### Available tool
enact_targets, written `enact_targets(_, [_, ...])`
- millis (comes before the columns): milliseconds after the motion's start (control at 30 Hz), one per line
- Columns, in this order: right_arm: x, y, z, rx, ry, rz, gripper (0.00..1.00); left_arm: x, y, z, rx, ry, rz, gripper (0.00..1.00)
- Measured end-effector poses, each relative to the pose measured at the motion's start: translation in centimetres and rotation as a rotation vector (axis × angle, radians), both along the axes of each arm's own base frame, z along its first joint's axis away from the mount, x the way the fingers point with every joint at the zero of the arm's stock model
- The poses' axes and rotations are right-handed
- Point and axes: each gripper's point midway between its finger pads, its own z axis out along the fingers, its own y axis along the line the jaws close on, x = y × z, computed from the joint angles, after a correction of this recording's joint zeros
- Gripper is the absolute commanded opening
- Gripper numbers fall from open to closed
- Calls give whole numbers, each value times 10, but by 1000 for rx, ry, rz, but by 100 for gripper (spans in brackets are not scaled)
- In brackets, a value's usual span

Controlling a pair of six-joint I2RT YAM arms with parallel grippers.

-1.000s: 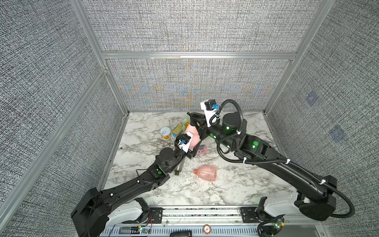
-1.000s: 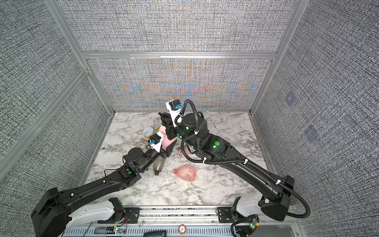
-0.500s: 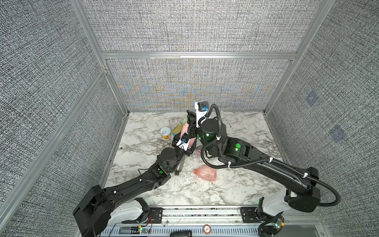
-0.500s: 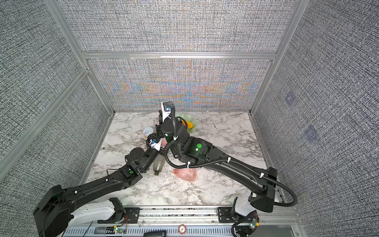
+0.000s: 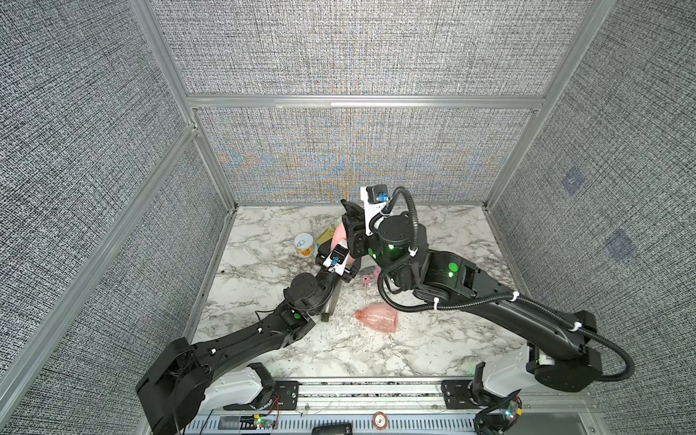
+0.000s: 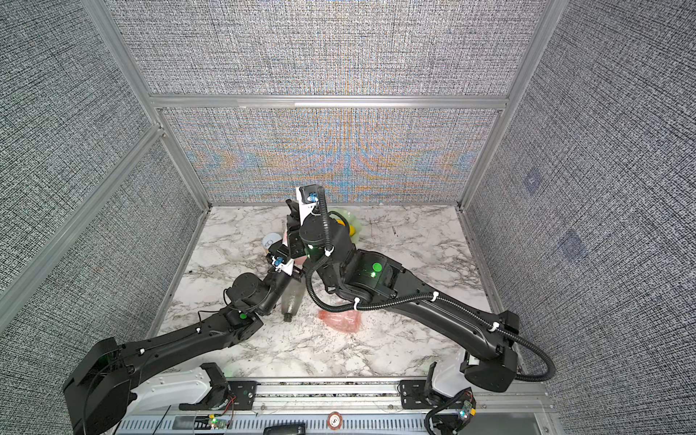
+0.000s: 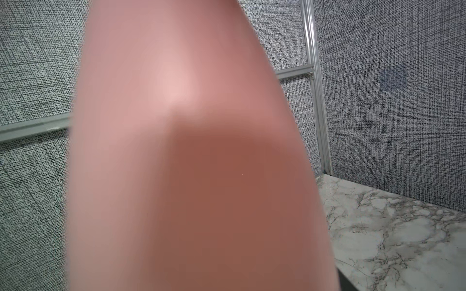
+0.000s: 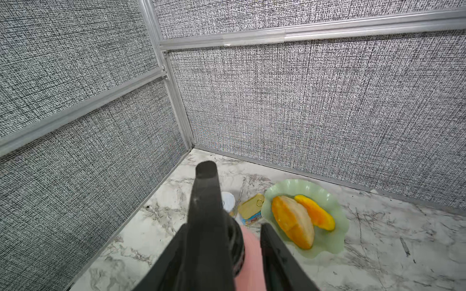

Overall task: Attach spray nozzles to spray bottles
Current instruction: Screw the spray nozzle on the spray bottle.

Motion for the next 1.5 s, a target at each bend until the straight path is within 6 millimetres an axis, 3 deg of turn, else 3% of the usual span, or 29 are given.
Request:
enact_targets(300, [-20,-8,19,-22,-31,62,73,-1,0,1,-32,5,-12,71])
enact_targets(433, [-33,-19,25,-37,-38,121,73,-3,0,1,-46,14,-24,71])
enact_targets(500, [-43,-21,31,-45,-48,179,72,-4,-1,1,-58,22,-38,71])
enact_targets(633, [-55,-38,41,-56,-71,261,56,-8,-8,0,-60,38,-90,71])
enact_targets(733, [-44,-64,37,-59,-67,271,47,-15,-16,4,-72,47,-155,71])
enact_targets(900, [-17,-99,2,-55,1,368,47,-29,-29,10,-86,67,-277,71])
enact_targets(1033, [-19,-94,-8,-6,36,569,60,-40,-40,12,-85,87,-368,71])
enact_targets(1200, [-40,-71,-1,22,20,810,64,-49,-49,11,-78,111,-447,71])
enact_targets(1500, [-41,-49,-7,27,39,929,64,-59,-60,11,-70,143,-533,71])
